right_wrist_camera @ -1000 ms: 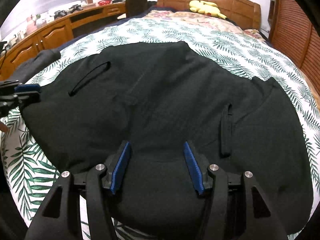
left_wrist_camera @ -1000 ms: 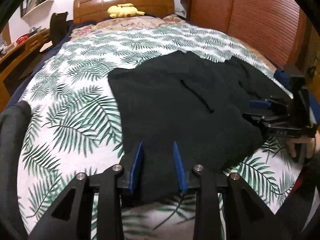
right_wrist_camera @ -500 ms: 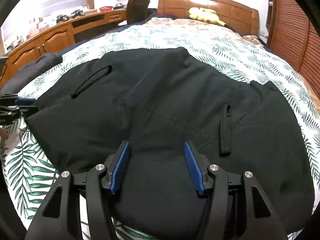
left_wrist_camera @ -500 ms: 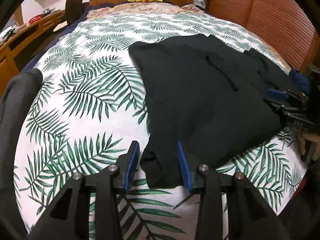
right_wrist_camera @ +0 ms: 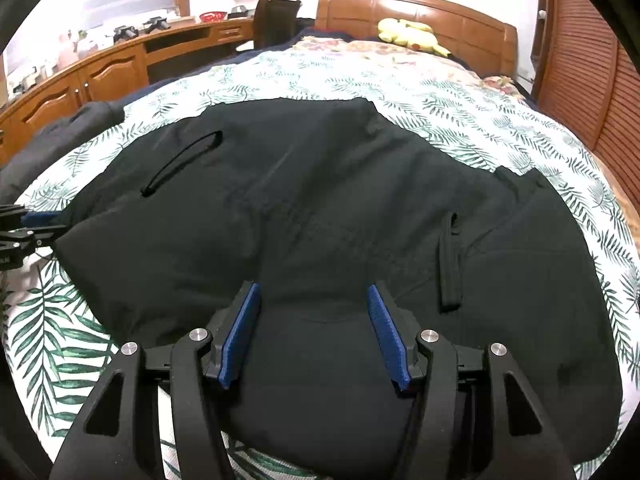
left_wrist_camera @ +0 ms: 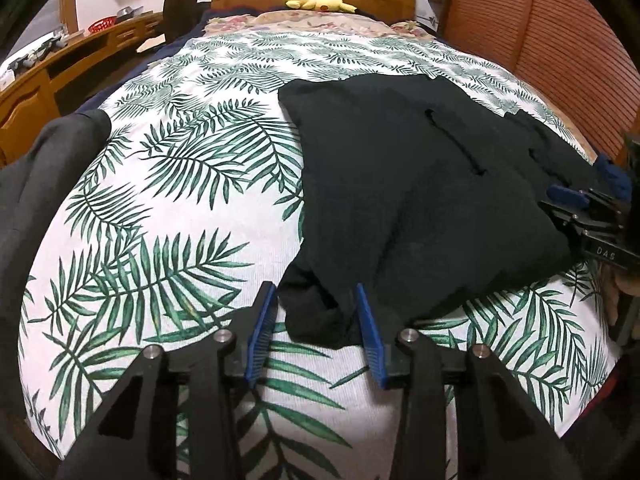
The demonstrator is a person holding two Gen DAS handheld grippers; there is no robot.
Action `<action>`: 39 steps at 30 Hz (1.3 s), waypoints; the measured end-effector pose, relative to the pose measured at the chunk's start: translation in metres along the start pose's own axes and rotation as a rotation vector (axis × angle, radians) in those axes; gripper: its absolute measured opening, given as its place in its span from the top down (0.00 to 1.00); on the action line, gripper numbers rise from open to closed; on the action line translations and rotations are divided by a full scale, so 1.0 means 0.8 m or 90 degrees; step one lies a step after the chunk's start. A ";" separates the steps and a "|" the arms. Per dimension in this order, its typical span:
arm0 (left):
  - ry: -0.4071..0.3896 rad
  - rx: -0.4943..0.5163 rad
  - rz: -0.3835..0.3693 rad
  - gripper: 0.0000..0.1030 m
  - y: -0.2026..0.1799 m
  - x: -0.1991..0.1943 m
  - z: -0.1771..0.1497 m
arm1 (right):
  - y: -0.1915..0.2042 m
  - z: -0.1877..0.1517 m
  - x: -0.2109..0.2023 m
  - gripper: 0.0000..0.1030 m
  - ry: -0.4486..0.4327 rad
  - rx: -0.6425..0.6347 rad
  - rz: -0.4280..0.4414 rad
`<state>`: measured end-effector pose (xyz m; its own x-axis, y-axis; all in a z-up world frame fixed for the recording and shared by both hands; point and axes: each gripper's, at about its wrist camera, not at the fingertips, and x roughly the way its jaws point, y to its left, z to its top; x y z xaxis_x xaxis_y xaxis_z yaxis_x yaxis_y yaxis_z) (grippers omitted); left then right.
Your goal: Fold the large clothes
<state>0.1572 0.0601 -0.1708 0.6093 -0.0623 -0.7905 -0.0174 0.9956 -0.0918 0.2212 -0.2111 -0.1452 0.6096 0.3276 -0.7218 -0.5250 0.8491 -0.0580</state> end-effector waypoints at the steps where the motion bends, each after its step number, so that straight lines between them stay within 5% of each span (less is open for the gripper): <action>1: 0.000 0.000 0.000 0.62 0.000 0.000 0.000 | 0.001 0.000 0.000 0.44 0.002 -0.002 -0.002; 5: 0.000 -0.018 -0.016 0.63 0.004 0.001 -0.001 | 0.001 0.001 0.000 0.44 0.004 -0.001 -0.005; 7: 0.003 -0.020 -0.036 0.81 0.004 0.000 0.000 | 0.000 0.001 0.000 0.44 0.004 -0.001 -0.005; 10: -0.035 0.007 -0.033 0.93 -0.008 -0.023 0.005 | 0.000 0.002 -0.002 0.44 0.002 0.003 -0.004; 17: -0.119 0.068 -0.028 0.96 -0.057 -0.097 0.069 | -0.017 0.001 -0.024 0.44 -0.014 0.012 0.001; 26: -0.176 0.230 -0.061 0.98 -0.215 -0.144 0.154 | -0.093 -0.028 -0.070 0.44 -0.039 0.080 -0.029; 39: -0.148 0.355 -0.134 0.98 -0.406 -0.113 0.178 | -0.165 -0.074 -0.130 0.44 -0.056 0.155 -0.077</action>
<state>0.2210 -0.2473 0.0169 0.7116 -0.3056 -0.6326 0.4986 0.8541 0.1482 0.1920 -0.3819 -0.1036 0.7138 0.2433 -0.6567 -0.2939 0.9552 0.0344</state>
